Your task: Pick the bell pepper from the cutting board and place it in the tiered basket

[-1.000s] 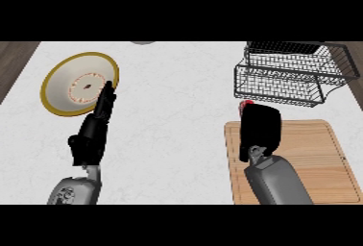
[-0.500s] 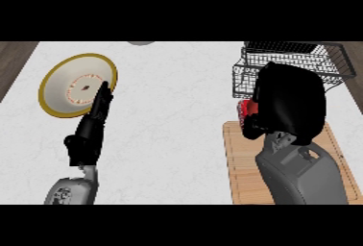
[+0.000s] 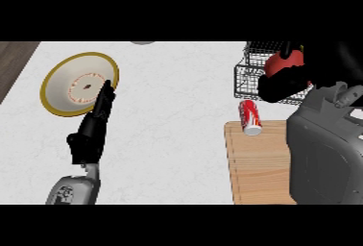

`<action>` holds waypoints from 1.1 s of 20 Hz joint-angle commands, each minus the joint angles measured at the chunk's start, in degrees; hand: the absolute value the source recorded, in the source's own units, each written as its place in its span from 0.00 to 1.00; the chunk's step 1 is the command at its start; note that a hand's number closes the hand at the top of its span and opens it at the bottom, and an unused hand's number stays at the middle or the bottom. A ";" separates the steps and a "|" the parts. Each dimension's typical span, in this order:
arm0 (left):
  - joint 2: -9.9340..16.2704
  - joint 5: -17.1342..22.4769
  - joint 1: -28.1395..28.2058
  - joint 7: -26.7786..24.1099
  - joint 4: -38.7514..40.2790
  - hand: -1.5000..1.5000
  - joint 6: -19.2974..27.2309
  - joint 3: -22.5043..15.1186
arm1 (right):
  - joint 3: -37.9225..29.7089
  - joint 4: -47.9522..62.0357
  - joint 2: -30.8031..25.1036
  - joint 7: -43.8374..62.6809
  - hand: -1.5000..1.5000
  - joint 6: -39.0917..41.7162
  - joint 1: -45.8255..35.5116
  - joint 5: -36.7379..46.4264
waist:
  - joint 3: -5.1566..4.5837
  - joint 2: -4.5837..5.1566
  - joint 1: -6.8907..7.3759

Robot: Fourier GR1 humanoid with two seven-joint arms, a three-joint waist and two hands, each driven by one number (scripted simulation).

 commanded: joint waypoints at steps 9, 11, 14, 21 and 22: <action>-1.51 -1.07 -0.23 -1.04 1.66 0.50 1.73 -2.37 | -7.65 25.06 -8.09 -4.70 1.00 -15.04 -8.73 1.74 | 0.01 0.41 0.18; 0.03 0.60 -1.37 1.19 0.84 0.50 -0.39 0.13 | -9.38 21.94 -11.78 -7.06 1.00 -11.90 -7.05 -0.18 | 0.03 0.16 -0.39; -1.31 -0.90 -2.96 1.07 1.31 0.50 1.76 -0.77 | -9.63 32.76 -12.86 -8.50 1.00 -17.31 -10.98 0.81 | 0.02 0.31 0.12; 1.61 2.12 1.87 -3.04 0.77 0.50 -2.19 1.25 | -9.03 37.61 -17.50 -14.82 1.00 -22.30 -6.85 0.51 | 0.02 0.17 -0.14; -1.46 -1.87 -0.55 4.20 -3.28 0.50 3.34 -4.09 | -8.87 38.73 -16.88 -12.37 1.00 -21.92 -7.88 1.43 | 0.04 0.11 -0.13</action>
